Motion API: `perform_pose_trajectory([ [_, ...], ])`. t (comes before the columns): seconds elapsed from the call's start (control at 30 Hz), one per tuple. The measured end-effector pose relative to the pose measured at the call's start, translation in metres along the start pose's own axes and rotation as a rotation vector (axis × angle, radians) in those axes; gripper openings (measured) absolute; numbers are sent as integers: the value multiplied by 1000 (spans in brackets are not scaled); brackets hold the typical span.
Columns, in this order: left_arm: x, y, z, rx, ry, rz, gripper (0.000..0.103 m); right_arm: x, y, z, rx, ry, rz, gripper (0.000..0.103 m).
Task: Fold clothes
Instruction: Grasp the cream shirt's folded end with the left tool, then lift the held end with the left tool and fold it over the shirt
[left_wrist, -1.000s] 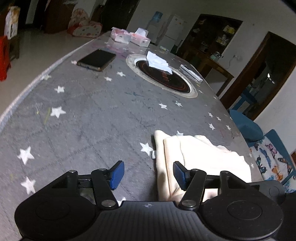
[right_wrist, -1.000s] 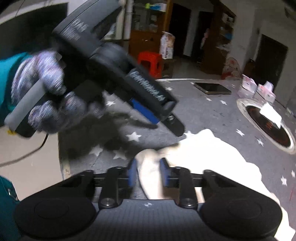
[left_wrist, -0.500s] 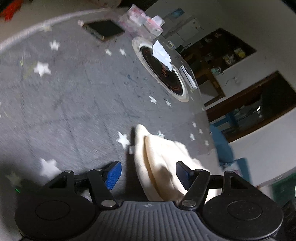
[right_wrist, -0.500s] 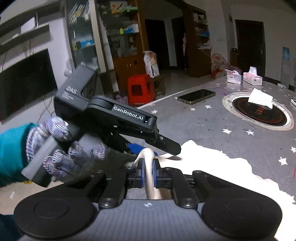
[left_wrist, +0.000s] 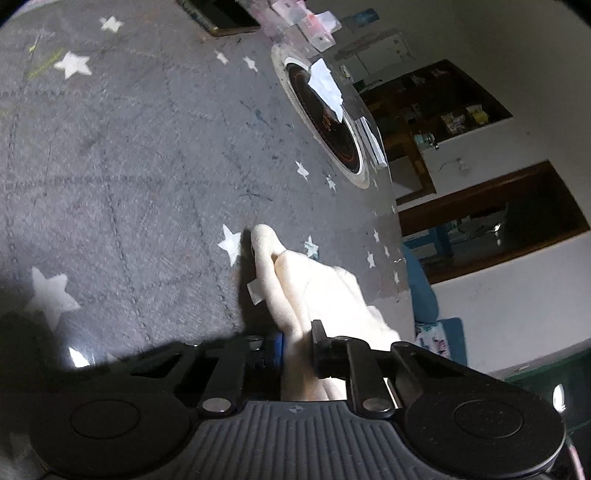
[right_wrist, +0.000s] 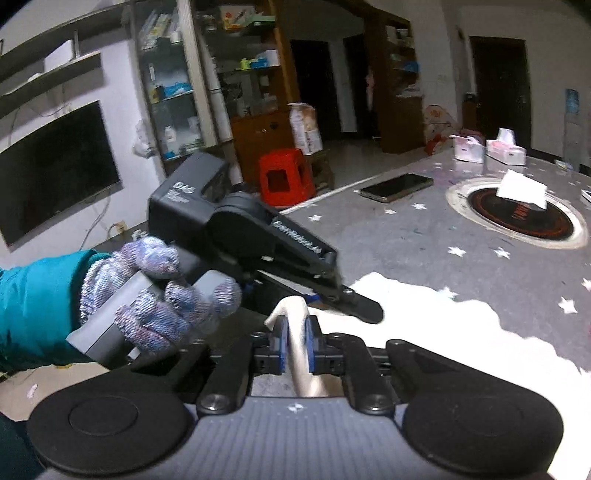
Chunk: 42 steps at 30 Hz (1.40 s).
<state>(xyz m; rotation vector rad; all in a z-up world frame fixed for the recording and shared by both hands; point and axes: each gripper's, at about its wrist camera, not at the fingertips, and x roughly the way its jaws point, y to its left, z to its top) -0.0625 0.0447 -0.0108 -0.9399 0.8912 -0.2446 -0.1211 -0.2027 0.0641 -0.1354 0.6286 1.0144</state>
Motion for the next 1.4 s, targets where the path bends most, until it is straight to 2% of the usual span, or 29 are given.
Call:
perform_pose_trajectory([
  [0.07, -1, -2, -1, 27, -4, 9, 15, -9, -8, -4, 27, -10, -35, 16],
  [0.2, 0, -7, -1, 73, -6, 29, 15, -27, -23, -11, 81, -30, -105, 18],
  [0.47, 1, -19, -2, 179, -18, 71, 15, -77, -105, -46, 312, -48, -478, 26],
  [0.53, 2, -23, -2, 201, -22, 81, 15, -84, -123, -57, 379, -45, -527, 29],
  [0.6, 3, -25, -1, 217, -23, 92, 15, -87, -136, -66, 448, -48, -532, 30],
  [0.73, 5, -29, -1, 246, -27, 114, 15, -76, -146, -75, 524, -54, -481, 30],
  [0.9, 5, -36, -2, 299, -35, 144, 15, -70, -141, -75, 517, -71, -472, 28],
  [0.93, 5, -37, -2, 307, -36, 148, 15, -70, -142, -75, 517, -71, -468, 17],
  [0.97, 5, -40, -2, 316, -38, 150, 15, -70, -142, -75, 521, -74, -459, 12],
  [1.2, 9, -75, 4, 431, -47, 135, 13, -87, -131, -62, 471, -131, -470, 9],
  [1.4, 32, -120, 9, 546, -48, 90, 13, -114, -140, -43, 408, -169, -552, 9],
])
